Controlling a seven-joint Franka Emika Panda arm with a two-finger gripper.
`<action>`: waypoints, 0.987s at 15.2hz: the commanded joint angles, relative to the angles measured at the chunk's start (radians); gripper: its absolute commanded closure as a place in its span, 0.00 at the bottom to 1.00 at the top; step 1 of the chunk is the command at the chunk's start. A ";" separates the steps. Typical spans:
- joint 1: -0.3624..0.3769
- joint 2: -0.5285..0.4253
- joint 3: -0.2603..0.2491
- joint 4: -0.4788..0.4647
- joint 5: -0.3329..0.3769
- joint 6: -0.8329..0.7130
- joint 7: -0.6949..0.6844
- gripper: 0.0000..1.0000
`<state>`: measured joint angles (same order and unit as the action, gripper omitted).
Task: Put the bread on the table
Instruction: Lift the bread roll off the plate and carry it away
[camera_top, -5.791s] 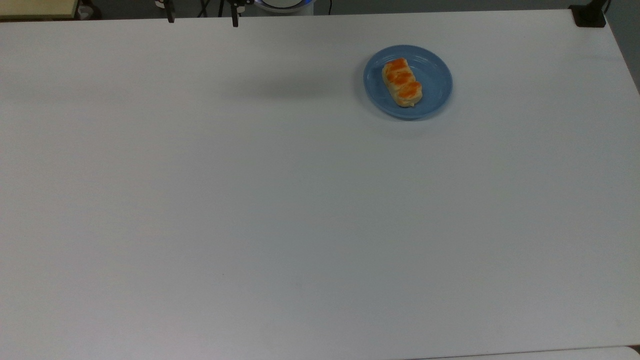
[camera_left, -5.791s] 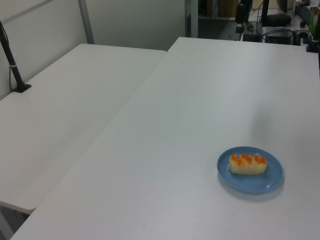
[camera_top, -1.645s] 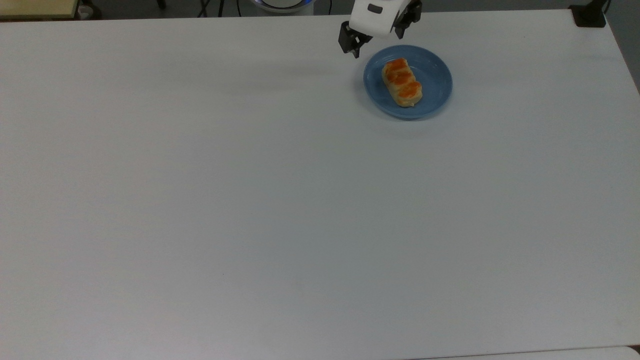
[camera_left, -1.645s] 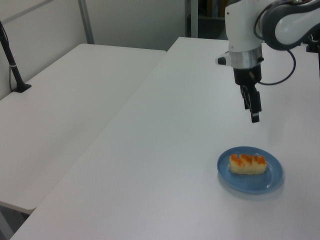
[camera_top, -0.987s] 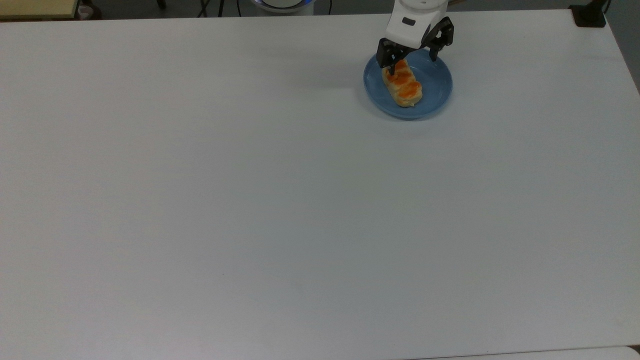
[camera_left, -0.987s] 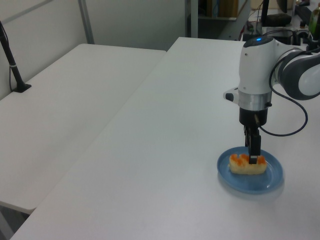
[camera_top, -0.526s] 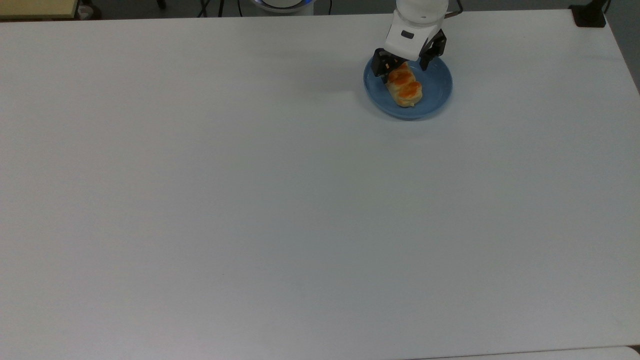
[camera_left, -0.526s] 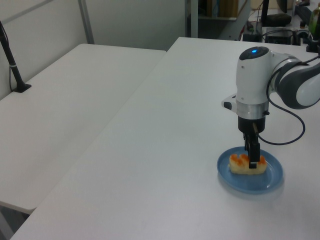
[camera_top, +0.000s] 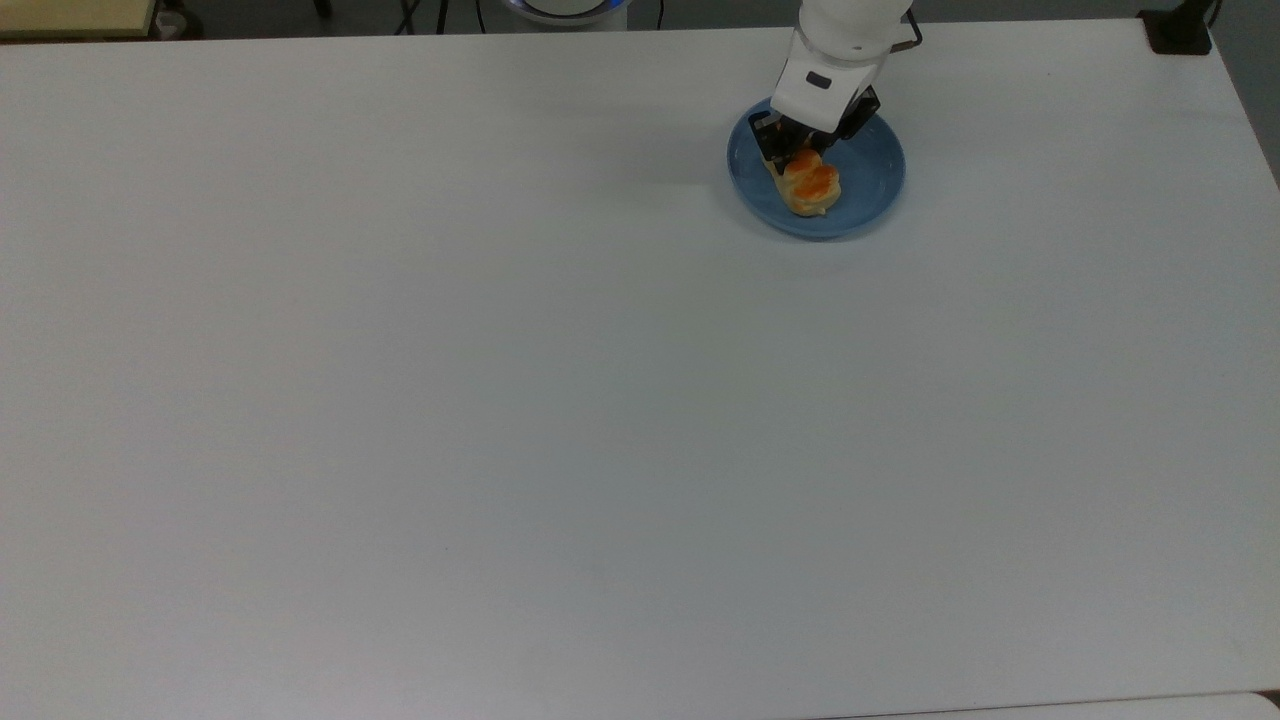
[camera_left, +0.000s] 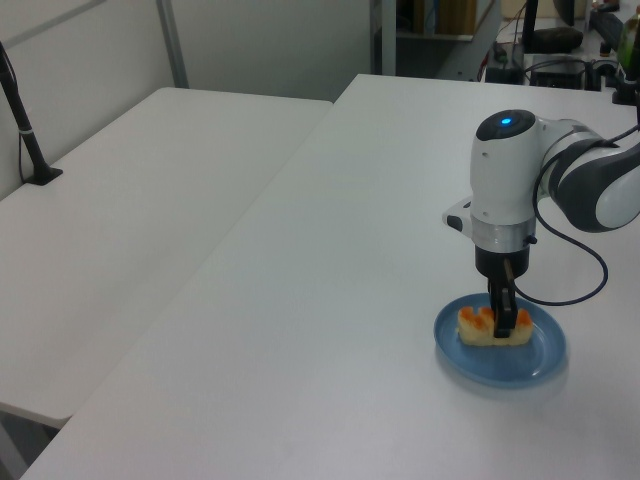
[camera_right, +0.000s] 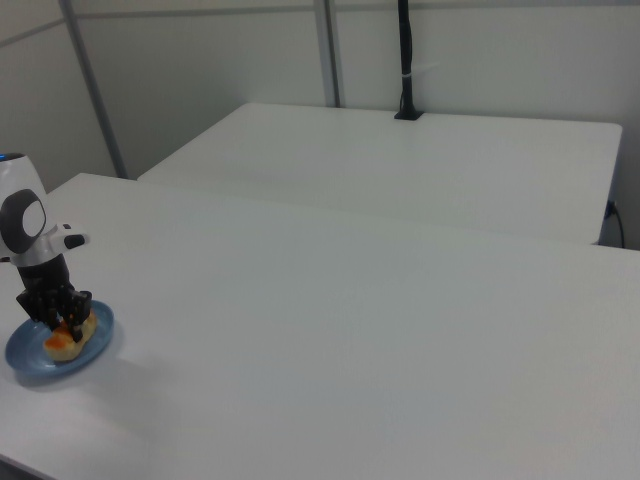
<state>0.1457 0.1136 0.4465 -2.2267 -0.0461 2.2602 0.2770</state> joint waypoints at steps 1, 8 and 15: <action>-0.006 -0.034 -0.008 0.044 -0.018 -0.072 0.021 0.63; -0.225 -0.022 -0.058 0.418 -0.008 -0.410 -0.192 0.63; -0.222 0.083 -0.302 0.509 -0.017 -0.377 -0.242 0.63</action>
<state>-0.0993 0.1221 0.2205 -1.7502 -0.0520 1.8610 0.0406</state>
